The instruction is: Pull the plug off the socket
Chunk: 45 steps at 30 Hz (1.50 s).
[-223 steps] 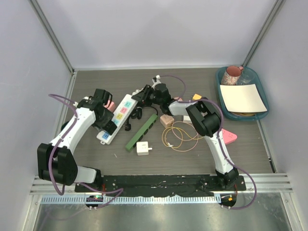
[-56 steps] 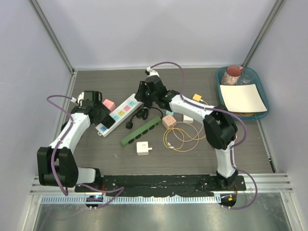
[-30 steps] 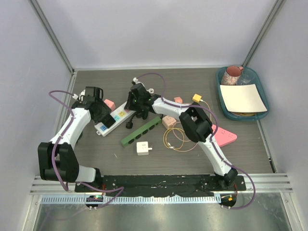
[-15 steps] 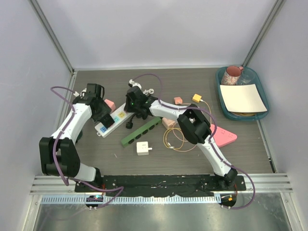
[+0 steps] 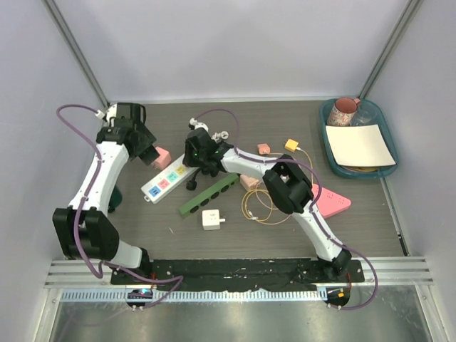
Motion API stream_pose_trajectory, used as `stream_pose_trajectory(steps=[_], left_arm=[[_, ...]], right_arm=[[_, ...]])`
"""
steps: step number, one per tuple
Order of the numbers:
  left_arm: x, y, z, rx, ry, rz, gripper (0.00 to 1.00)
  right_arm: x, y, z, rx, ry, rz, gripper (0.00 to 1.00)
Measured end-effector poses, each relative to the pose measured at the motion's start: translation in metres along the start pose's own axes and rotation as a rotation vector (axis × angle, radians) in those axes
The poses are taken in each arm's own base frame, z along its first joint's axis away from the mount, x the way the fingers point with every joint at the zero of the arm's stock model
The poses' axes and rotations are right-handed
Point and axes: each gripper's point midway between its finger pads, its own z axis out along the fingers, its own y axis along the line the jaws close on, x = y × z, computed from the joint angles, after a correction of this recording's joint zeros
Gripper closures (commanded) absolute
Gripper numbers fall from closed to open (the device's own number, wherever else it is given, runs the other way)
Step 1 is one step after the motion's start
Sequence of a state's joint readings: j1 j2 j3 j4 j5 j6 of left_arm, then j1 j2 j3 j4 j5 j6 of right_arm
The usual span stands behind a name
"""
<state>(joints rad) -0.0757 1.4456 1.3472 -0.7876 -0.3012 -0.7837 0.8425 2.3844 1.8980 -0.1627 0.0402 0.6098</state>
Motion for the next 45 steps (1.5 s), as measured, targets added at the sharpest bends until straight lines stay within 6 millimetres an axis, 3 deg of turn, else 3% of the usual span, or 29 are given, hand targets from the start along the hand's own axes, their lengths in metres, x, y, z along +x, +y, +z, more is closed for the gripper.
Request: stream_pose_trajectory(steps=[6, 8, 12, 18, 22, 25, 28, 32, 34, 35, 37, 40, 45], left_arm=[[-0.029, 0.001, 0.019, -0.057, -0.024, -0.011, 1.0], [-0.038, -0.005, 0.029, -0.061, -0.023, -0.001, 1.0], [-0.044, -0.029, 0.048, -0.005, 0.016, 0.011, 1.0], [-0.039, -0.085, 0.07, 0.215, 0.111, 0.026, 1.0], [-0.026, -0.11, 0.092, 0.312, 0.183, 0.029, 1.0], [-0.02, -0.126, 0.114, 0.354, 0.233, 0.026, 0.99], [-0.007, -0.137, 0.137, 0.387, 0.283, 0.02, 0.95], [0.02, -0.136, 0.161, 0.389, 0.372, 0.004, 0.83], [0.029, -0.135, 0.168, 0.39, 0.399, 0.002, 0.7], [0.033, -0.135, 0.171, 0.389, 0.41, 0.002, 0.53], [0.039, -0.136, 0.175, 0.403, 0.433, -0.003, 0.38], [0.038, -0.137, 0.175, 0.409, 0.433, -0.001, 0.04], [0.03, -0.138, 0.172, 0.399, 0.414, 0.01, 0.0]], right_arm=[[-0.002, -0.004, -0.022, 0.008, 0.025, -0.039, 0.38], [-0.003, -0.007, -0.034, 0.006, 0.041, -0.046, 0.26], [-0.011, -0.006, -0.072, -0.019, 0.034, -0.049, 0.11], [-0.042, 0.015, -0.156, -0.118, -0.081, -0.063, 0.08], [-0.052, 0.021, -0.207, -0.167, -0.161, -0.069, 0.08], [-0.053, 0.019, -0.224, -0.17, -0.188, -0.078, 0.08], [-0.055, 0.013, -0.227, -0.145, -0.203, -0.091, 0.08], [-0.052, 0.006, -0.226, -0.113, -0.196, -0.106, 0.08], [-0.051, 0.004, -0.225, -0.102, -0.192, -0.11, 0.08], [-0.051, 0.003, -0.225, -0.098, -0.19, -0.113, 0.08], [-0.05, 0.001, -0.225, -0.092, -0.186, -0.116, 0.08], [-0.048, -0.001, -0.225, -0.084, -0.178, -0.12, 0.08], [-0.044, -0.005, -0.225, -0.069, -0.165, -0.131, 0.06]])
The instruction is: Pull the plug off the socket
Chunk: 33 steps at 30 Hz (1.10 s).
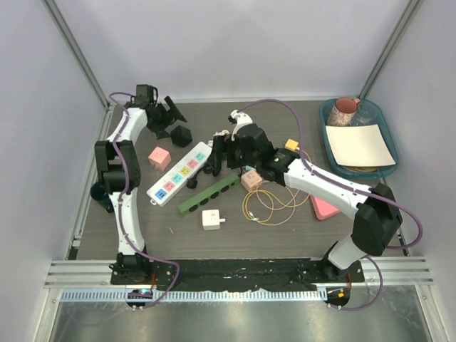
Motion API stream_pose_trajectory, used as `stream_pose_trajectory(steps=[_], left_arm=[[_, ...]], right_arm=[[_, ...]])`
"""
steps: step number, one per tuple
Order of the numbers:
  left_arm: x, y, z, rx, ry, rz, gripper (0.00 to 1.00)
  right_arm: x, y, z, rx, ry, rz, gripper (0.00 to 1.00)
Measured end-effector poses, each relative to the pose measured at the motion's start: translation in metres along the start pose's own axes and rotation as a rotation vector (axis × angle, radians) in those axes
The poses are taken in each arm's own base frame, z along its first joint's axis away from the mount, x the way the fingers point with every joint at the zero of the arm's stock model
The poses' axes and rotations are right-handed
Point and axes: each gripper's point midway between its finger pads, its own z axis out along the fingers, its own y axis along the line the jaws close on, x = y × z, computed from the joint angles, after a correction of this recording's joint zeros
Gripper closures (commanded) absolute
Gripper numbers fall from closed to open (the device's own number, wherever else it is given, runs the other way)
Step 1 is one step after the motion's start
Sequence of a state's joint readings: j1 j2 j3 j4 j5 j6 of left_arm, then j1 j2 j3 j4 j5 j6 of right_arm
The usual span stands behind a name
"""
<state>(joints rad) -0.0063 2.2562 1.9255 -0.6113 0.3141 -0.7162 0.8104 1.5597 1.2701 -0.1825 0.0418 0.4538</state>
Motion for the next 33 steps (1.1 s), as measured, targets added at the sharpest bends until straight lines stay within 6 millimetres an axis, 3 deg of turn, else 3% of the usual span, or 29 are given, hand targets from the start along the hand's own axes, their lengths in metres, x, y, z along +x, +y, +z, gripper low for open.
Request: stream_pose_trajectory(steps=[6, 10, 12, 14, 16, 21, 24, 28, 33], left_arm=[[-0.024, -0.008, -0.032, -0.06, -0.093, 0.056, 0.0], [-0.032, -0.018, -0.085, -0.106, -0.19, 0.132, 0.0], [-0.026, -0.026, -0.119, -0.109, -0.237, 0.187, 0.0], [-0.009, -0.038, -0.149, -0.099, -0.276, 0.263, 0.0], [0.02, -0.053, -0.175, -0.077, -0.297, 0.367, 0.0], [0.132, -0.109, -0.223, 0.175, -0.28, 0.664, 0.0], [0.169, -0.1, -0.24, 0.311, -0.268, 0.709, 0.0], [0.191, -0.079, -0.247, 0.417, -0.305, 0.721, 0.0], [0.21, -0.065, -0.241, 0.46, -0.283, 0.731, 0.0]], right_arm=[[-0.005, -0.005, -0.027, 0.021, -0.023, -0.006, 0.02], [-0.012, -0.011, -0.063, 0.036, -0.085, -0.002, 0.0], [-0.015, -0.016, -0.082, 0.049, -0.121, 0.003, 0.0], [-0.019, -0.02, -0.1, 0.061, -0.158, 0.012, 0.0], [-0.021, -0.024, -0.116, 0.068, -0.19, 0.027, 0.0], [-0.017, -0.036, -0.153, 0.078, -0.271, 0.091, 0.0], [-0.002, -0.053, -0.167, 0.124, -0.289, 0.142, 0.0], [0.016, -0.076, -0.182, 0.202, -0.302, 0.189, 0.0], [0.01, -0.088, -0.207, 0.234, -0.384, 0.23, 0.0]])
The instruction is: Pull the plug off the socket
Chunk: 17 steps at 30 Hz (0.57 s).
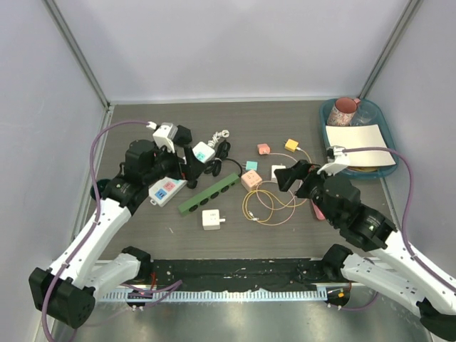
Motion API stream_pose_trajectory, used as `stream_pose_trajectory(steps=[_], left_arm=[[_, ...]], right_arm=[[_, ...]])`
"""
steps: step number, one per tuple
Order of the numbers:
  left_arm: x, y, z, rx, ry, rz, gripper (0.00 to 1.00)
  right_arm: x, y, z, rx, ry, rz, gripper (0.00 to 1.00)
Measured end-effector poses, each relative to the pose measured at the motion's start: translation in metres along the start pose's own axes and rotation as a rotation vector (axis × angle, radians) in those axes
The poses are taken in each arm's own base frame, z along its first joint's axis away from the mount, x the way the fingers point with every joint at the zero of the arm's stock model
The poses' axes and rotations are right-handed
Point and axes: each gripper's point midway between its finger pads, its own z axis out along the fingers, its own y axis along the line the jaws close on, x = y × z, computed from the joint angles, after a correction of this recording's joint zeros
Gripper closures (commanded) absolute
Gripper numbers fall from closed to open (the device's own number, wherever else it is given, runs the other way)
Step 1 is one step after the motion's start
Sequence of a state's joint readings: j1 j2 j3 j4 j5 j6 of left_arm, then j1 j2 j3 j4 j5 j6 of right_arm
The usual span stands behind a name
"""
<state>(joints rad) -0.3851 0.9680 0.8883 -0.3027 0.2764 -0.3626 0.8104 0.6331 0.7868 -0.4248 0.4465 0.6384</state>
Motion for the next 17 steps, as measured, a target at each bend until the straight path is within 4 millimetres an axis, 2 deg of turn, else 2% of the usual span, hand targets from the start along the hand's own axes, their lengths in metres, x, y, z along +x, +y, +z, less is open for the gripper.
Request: stream_pose_trajectory(steps=[5, 17], left_arm=[[-0.002, -0.009, 0.001, 0.055, -0.011, 0.004, 0.0], [-0.013, -0.019, -0.006, 0.092, -0.056, 0.008, 0.0]], right_arm=[[-0.014, -0.005, -0.006, 0.018, -0.058, 0.018, 0.0], [0.0, -0.005, 0.016, 0.08, 0.005, -0.034, 0.0]])
